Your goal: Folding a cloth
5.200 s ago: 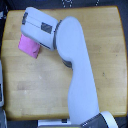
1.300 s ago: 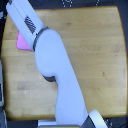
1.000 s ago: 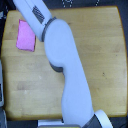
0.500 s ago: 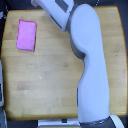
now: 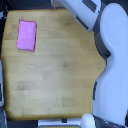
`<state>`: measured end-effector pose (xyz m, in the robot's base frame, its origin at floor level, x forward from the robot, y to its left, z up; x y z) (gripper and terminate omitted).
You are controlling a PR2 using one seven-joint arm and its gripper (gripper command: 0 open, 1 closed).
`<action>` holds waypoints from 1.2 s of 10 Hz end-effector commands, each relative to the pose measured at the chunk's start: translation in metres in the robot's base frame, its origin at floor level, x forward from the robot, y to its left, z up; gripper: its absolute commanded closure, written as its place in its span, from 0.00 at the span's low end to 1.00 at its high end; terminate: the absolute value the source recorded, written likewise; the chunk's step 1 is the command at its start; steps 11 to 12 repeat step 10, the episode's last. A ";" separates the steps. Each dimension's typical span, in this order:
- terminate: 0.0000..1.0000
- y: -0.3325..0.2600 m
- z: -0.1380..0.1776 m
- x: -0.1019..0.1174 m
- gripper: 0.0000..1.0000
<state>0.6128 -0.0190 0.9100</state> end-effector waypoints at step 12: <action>1.00 -0.313 0.023 -0.068 0.00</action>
